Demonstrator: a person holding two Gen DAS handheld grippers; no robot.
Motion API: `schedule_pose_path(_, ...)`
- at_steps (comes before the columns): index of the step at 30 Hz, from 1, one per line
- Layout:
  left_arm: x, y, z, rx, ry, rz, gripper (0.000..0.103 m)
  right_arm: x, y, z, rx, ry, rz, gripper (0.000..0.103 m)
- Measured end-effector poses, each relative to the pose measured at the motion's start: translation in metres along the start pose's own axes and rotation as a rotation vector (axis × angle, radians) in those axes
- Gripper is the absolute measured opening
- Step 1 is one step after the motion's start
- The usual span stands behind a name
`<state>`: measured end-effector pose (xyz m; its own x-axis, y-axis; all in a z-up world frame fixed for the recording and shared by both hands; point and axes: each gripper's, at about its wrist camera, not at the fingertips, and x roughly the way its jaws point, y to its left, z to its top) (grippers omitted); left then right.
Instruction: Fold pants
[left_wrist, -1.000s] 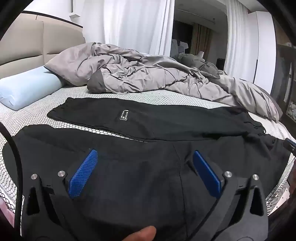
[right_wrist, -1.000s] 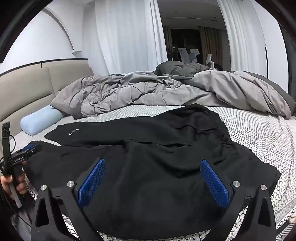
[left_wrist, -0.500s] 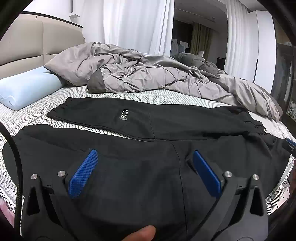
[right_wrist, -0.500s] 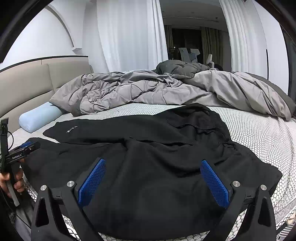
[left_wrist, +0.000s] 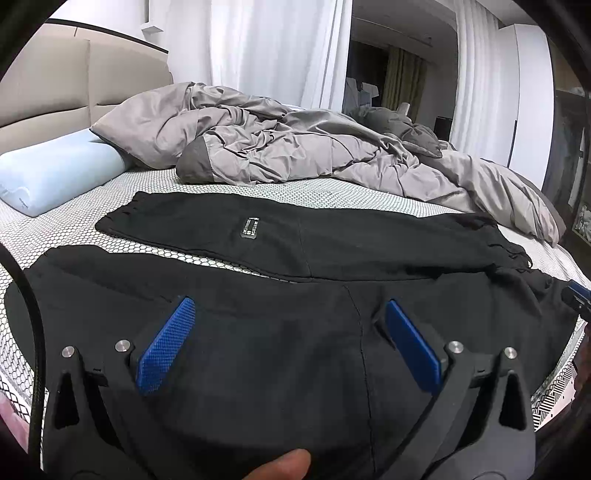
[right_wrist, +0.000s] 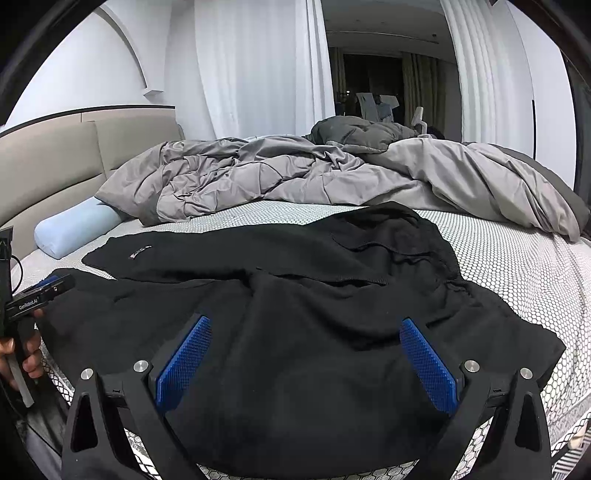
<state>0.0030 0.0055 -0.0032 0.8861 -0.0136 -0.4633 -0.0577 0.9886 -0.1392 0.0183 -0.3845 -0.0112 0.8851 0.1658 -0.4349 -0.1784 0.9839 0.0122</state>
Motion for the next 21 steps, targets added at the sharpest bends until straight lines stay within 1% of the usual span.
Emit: schedule_pose_path(21, 0.0022, 0.0019, 0.0000, -0.005, 0.005, 0.001, 0.102, 0.0016, -0.0001, 0.0004, -0.002, 0.004, -0.011, 0.103)
